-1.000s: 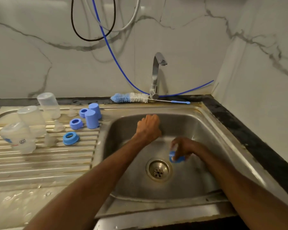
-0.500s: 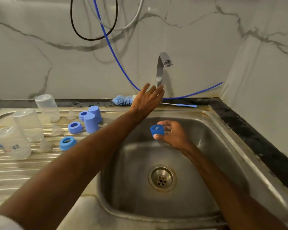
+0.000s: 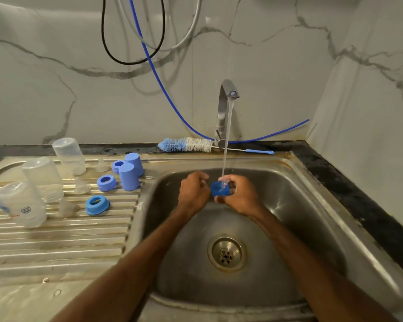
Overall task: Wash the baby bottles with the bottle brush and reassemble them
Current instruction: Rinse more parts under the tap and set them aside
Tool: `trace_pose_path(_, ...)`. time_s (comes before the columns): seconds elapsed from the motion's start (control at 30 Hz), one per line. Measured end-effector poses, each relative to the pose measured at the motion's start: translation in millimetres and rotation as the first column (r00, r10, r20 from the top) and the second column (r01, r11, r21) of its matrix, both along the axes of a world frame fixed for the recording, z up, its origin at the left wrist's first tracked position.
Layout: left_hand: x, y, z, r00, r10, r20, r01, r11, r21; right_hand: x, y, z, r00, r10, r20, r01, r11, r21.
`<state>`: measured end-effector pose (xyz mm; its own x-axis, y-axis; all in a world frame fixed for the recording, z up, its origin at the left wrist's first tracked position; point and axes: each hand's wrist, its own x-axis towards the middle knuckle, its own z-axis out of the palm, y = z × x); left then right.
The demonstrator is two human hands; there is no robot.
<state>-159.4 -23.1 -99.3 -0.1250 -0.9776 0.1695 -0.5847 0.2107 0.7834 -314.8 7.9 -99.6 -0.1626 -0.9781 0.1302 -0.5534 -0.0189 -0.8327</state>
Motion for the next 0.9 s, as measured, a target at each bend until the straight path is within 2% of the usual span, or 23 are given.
trace_pose_path(0.1,2,-3,-9,0.984,-0.038,-0.174,0.064,0.987,0.144,1,0,6,0.999,-0.037,0.029,0.038,0.998,-0.042)
trace_pose_path(0.2,2,-3,-9,0.913,-0.05,-0.405,0.172,0.947,0.27,0,2,12,0.997,-0.061,0.052,0.064,0.996,-0.059)
trace_pose_path(0.33,-1,-3,-13,0.895,-0.113,-0.432,0.263,0.915,0.307,0,5,17,0.996,-0.067,0.066,0.074,0.991,-0.115)
trace_pose_path(0.43,-4,-2,-13,0.859,-0.121,-0.497,0.32,0.885,0.337,4,8,19,0.999,-0.043,0.021,0.046,0.99,-0.134)
trace_pose_path(0.53,-4,1,-11,0.831,-0.128,-0.542,0.361,0.865,0.348,6,7,19,0.998,-0.034,0.061,0.045,0.981,-0.19)
trace_pose_path(0.63,-7,3,-10,0.814,-0.122,-0.568,0.362,0.871,0.332,5,5,17,0.994,-0.065,0.085,0.078,0.983,-0.169)
trace_pose_path(0.7,-8,2,-11,0.804,-0.107,-0.585,0.329,0.899,0.288,4,3,16,0.979,-0.1,0.178,0.119,0.988,-0.1)
trace_pose_path(0.77,-8,1,-11,0.799,-0.129,-0.588,0.314,0.922,0.225,3,5,17,0.897,-0.102,0.429,0.09,0.995,0.049)
trace_pose_path(0.83,-9,4,-9,0.787,-0.173,-0.592,0.336,0.925,0.177,3,8,20,0.73,-0.077,0.679,-0.047,0.986,0.163)
trace_pose_path(0.9,-11,5,-10,0.771,-0.224,-0.596,0.357,0.927,0.114,5,13,23,0.576,-0.077,0.814,-0.181,0.959,0.219)
